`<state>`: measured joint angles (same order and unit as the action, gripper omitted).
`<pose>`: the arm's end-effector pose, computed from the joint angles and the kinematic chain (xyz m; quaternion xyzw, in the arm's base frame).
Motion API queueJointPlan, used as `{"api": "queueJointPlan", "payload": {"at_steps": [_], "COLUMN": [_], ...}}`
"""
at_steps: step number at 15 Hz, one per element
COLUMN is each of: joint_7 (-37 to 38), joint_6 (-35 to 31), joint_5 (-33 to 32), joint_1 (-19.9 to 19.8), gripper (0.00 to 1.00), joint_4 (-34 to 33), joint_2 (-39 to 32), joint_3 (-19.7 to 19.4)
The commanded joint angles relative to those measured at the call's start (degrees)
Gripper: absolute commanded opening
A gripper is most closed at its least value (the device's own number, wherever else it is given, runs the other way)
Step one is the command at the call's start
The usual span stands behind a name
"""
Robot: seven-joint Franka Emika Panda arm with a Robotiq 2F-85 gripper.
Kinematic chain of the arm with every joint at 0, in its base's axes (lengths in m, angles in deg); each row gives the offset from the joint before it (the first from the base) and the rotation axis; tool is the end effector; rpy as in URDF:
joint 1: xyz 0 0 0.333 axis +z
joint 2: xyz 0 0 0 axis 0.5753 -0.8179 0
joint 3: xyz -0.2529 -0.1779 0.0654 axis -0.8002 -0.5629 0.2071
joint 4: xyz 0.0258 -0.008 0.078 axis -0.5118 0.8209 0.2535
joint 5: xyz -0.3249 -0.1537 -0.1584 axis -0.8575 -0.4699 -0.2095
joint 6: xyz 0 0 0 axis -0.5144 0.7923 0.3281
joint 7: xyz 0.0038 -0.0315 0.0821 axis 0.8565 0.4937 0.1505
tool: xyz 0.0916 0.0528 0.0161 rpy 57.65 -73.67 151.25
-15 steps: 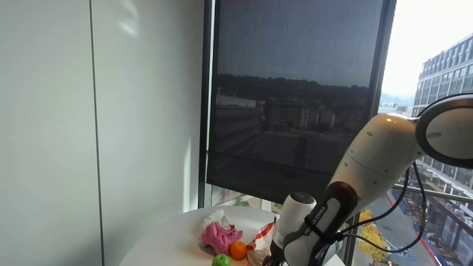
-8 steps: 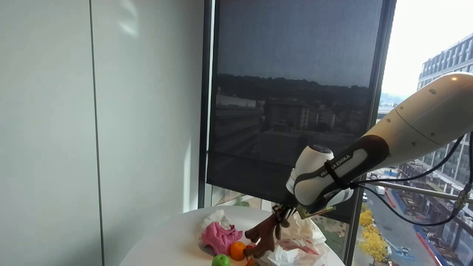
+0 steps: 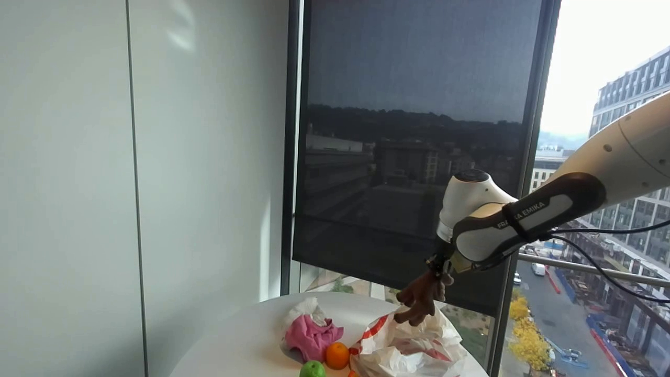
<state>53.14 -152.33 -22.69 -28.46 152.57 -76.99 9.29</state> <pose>0.5543 0.0178 0.4196 0.9697 0.0149 0.2113 0.1218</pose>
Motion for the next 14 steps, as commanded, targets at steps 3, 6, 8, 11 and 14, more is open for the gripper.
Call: {"api": "queueJointPlan", "payload": {"at_steps": [3, 6, 8, 11, 14], "joint_7": [2.89, 6.67, 9.37, 10.89, 10.50], "joint_6": [4.12, 3.66, 3.32, 3.09, 1.63], "joint_5": [-6.89, -16.73, -24.51, -29.55, -29.86], "joint_1": [-2.73, -2.30, -2.03, -2.23, -3.02], "gripper": [0.08, 0.08, 0.08, 0.08, 0.09], "joint_4": [-2.44, -5.16, -7.25, -10.05, -10.74], "joint_2": [-5.55, -10.10, -12.69, -15.48, -18.02], "joint_3": [4.00, 2.77, 1.36, 0.64, 0.62]}}
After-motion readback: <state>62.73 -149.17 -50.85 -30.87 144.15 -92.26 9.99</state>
